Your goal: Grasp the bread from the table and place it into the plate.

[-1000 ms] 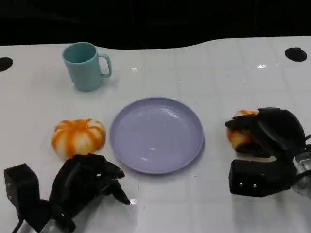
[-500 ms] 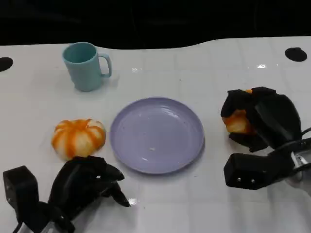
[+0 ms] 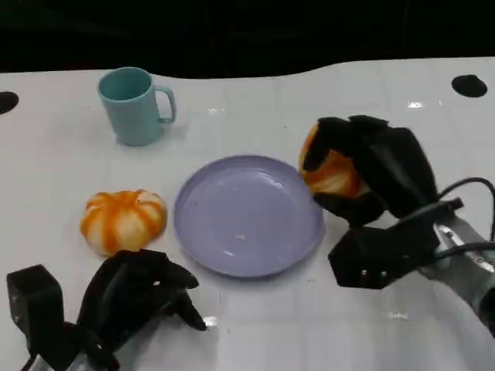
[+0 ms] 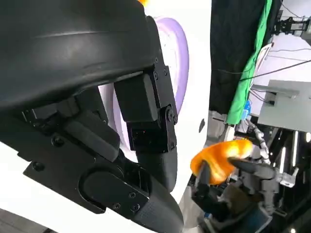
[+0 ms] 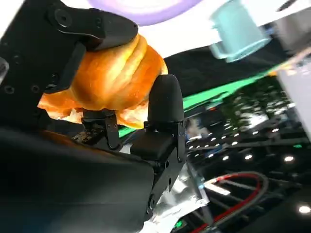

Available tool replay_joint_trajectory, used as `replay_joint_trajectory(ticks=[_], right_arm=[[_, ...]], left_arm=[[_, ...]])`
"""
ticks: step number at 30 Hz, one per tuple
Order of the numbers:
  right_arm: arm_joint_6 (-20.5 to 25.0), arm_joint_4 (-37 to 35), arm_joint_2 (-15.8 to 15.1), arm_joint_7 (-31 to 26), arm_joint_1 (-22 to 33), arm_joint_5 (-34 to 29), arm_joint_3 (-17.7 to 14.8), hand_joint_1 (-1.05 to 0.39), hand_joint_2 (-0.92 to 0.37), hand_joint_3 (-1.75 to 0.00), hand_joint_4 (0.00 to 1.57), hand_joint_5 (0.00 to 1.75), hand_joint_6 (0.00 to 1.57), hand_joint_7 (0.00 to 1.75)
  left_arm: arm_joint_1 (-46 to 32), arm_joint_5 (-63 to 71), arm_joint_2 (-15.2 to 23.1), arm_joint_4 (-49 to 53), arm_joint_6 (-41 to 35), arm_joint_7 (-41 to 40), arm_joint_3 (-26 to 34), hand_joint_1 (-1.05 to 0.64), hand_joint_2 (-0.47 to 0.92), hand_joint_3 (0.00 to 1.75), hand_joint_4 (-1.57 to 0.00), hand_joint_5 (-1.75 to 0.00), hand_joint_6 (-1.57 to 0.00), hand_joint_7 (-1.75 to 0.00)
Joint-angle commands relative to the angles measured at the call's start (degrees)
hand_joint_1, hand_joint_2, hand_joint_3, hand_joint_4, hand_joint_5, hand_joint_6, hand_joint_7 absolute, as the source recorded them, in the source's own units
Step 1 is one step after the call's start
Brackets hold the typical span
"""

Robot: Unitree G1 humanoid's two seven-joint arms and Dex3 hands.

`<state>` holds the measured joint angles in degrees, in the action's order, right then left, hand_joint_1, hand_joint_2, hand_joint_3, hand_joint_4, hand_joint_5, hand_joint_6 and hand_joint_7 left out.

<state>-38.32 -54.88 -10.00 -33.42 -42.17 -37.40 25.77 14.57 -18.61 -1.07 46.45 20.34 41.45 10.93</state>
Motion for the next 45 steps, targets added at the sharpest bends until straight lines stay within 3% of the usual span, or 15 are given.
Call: replay_joint_trajectory(ticks=[1, 3, 6, 16, 17, 19, 20, 23, 25, 27, 29, 34, 45], right_arm=[[0.03, 1.22, 1.26, 3.07, -2.31, -0.58, 0.61, -0.08, -0.25, -1.4, 1.0, 1.75, 0.75, 1.73], [0.61, 0.57, 2.2, 4.38, -3.12, -1.2, 1.22, -0.08, -0.26, -1.37, 0.99, 1.75, 0.74, 1.74], [2.05, -1.34, 4.29, 6.86, -4.64, -1.51, 2.14, -0.12, -0.26, -1.37, 0.99, 1.75, 0.83, 1.58], [3.09, -7.83, 7.96, 9.07, -6.51, -1.09, 3.01, -0.13, -0.33, -1.24, 0.96, 1.75, 0.82, 1.5], [3.35, -8.11, 8.17, 10.27, -6.44, -0.63, 2.85, -0.13, -0.34, -1.24, 0.94, 1.75, 0.82, 1.45], [3.59, -8.27, 8.42, 12.3, -6.28, 0.19, 2.49, -0.17, -0.38, -1.08, 0.85, 1.67, 0.82, 1.13], [3.65, -8.24, 8.48, 13.38, -6.21, 0.61, 2.26, -0.19, -0.43, -0.94, 0.81, 1.54, 0.81, 0.9], [3.46, -8.22, 8.34, 16.66, -6.2, 1.3, 2.11, -0.24, -0.55, -0.69, 0.65, 1.36, 0.75, 0.52], [4.28, -7.81, 7.82, 19.53, -6.55, 0.83, 2.8, -0.34, -0.71, -0.44, 0.41, 0.86, 0.6, 0.24], [5.19, -7.1, 7.34, 22.06, -6.81, 0.45, 3.23, -0.42, -0.87, -0.2, 0.34, 0.47, 0.51, 0.07], [5.95, -6.45, 7.09, 23.87, -6.83, 0.54, 3.29, -0.51, -0.91, -0.14, 0.23, 0.33, 0.4, 0.01], [8.17, -3.44, 6.37, 28.38, -5.87, 1.6, 2.66, -0.71, -0.92, -0.21, 0.02, 0.26, 0.22, 0.0], [11.23, 3.29, 4.31, 33.21, -3.22, 2.74, 1.52, -0.8, -0.92, -0.2, 0.01, 0.18, 0.14, 0.0]], left_arm=[[-0.49, 0.03, 1.03, 0.11, 0.51, -0.24, 0.27, -1.05, 0.74, 0.0, -1.57, -0.59, -1.57, -0.19], [-0.46, 0.03, 1.05, 0.15, 0.45, -0.21, 0.28, -1.05, 0.74, 0.0, -1.57, -0.6, -1.57, -0.19], [-0.34, 0.05, 0.98, 0.28, 0.38, -0.23, 0.27, -1.05, 0.74, 0.0, -1.57, -0.6, -1.57, -0.19], [-0.65, 0.09, 0.76, -0.2, 0.21, -0.14, 0.02, -1.05, 0.74, 0.0, -1.57, -0.6, -1.57, -0.19], [-0.71, 0.12, 0.74, -0.31, 0.18, -0.21, -0.02, -1.05, 0.74, 0.0, -1.57, -0.6, -1.57, -0.19], [-0.78, 0.15, 0.76, -0.44, 0.22, -0.2, -0.09, -1.05, 0.74, 0.0, -1.57, -0.6, -1.57, -0.19], [-0.78, 0.11, 0.78, -0.42, 0.29, -0.1, -0.08, -1.05, 0.74, 0.0, -1.57, -0.6, -1.57, -0.19], [-0.85, 0.16, 0.81, -0.51, 0.37, -0.2, -0.13, -1.05, 0.74, 0.0, -1.57, -0.59, -1.57, -0.18], [-0.84, 0.12, 0.81, -0.49, 0.36, -0.27, -0.12, -1.05, 0.74, 0.0, -1.57, -0.59, -1.57, -0.18], [-0.78, 0.08, 0.82, -0.36, 0.56, -0.13, -0.11, -1.05, 0.74, 0.0, -1.57, -0.59, -1.57, -0.18], [-0.73, 0.14, 0.87, -0.22, 0.86, -0.03, -0.14, -1.05, 0.75, 0.0, -1.57, -0.59, -1.57, -0.18], [-0.68, -0.03, 0.88, -0.14, 0.71, 0.03, -0.07, -1.05, 0.74, 0.0, -1.57, -0.59, -1.57, -0.17], [-0.62, 0.03, 0.78, -0.07, 0.59, -0.3, -0.11, -1.05, 0.74, 0.0, -1.57, -0.59, -1.57, -0.17]])
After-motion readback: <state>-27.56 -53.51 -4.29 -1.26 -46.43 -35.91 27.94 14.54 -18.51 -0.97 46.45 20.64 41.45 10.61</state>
